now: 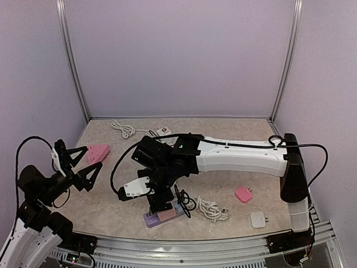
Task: Insert the plug
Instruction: Press the plug into the socket.
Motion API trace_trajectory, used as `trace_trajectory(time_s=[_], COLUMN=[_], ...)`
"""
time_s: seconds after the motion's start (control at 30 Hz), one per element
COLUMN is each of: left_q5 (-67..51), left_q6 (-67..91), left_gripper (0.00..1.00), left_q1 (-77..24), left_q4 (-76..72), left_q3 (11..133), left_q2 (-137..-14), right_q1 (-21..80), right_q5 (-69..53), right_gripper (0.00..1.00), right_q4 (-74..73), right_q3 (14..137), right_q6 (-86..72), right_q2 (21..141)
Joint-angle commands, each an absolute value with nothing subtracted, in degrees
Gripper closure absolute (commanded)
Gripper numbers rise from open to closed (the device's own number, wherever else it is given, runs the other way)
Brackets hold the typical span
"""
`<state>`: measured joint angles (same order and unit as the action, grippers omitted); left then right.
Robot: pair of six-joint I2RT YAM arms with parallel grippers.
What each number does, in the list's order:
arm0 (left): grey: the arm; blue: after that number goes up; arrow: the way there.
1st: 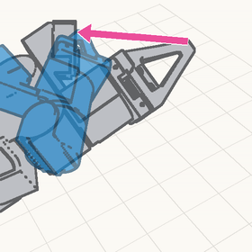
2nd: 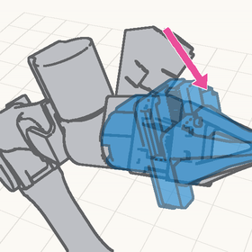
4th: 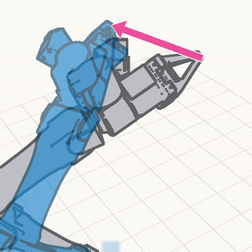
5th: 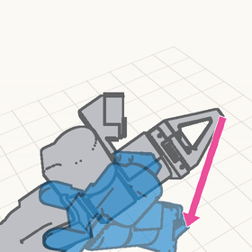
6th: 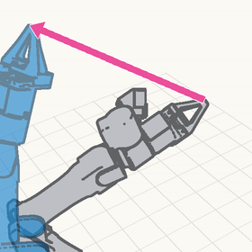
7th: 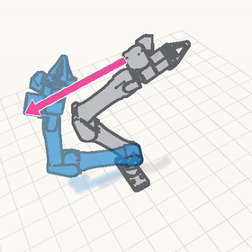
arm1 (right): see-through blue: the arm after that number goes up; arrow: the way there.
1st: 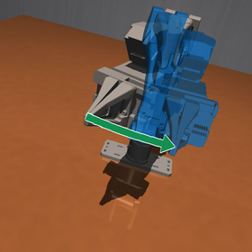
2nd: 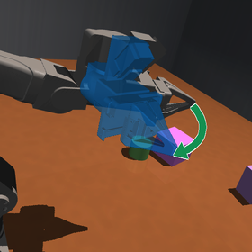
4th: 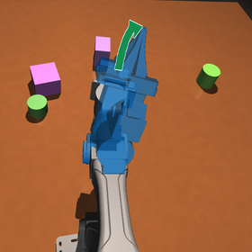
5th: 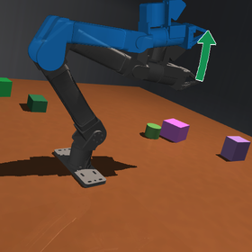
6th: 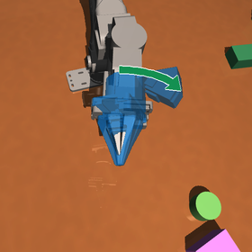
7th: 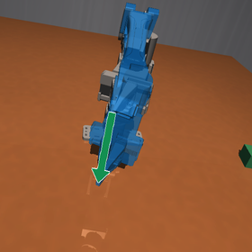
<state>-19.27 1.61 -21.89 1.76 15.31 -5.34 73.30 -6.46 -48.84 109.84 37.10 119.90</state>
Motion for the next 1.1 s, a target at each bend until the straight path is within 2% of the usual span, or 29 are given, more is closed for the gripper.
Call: trace_trajectory(time_s=[0.0, 0.4, 0.6, 0.7, 0.8, 0.83, 1.07], left_q5=[-19.82, -19.64, -19.40, -19.36, -19.36, -19.38, -19.46], left_q6=[5.85, 5.90, 5.89, 5.89, 5.91, 5.90, 5.57], left_gripper=[0.02, 0.01, 0.01, 0.01, 0.01, 0.01, 0.01], left_q1=[-19.05, -17.59, -17.56, -17.55, -17.58, -17.57, -17.64], left_q4=[0.47, -2.06, -2.13, -2.13, -2.14, -2.18, -1.90], left_q3=[12.99, 11.47, 11.34, 11.26, 11.25, 11.24, 11.29], left_q2=[-4.64, -4.28, -4.40, -4.31, -4.22, -4.14, -4.39], right_q1=[73.07, 71.93, 71.87, 71.87, 71.84, 71.85, 71.81], right_q5=[-5.46, -7.64, -3.81, -3.77, -3.95, -4.22, -5.53], right_gripper=[0.05, 0.07, 0.17, 0.25, 0.55, 0.59, 0.62], right_q4=[-62.95, -64.41, -64.85, -65.02, -64.04, -63.76, -62.59], right_q3=[115.89, 114.65, 113.81, 113.21, 111.40, 110.56, 104.49], right_q6=[43.84, 43.92, 43.81, 43.25, 42.73, 42.72, 40.23], right_q2=[124.27, 123.08, 123.75, 123.54, 122.96, 122.77, 121.65])
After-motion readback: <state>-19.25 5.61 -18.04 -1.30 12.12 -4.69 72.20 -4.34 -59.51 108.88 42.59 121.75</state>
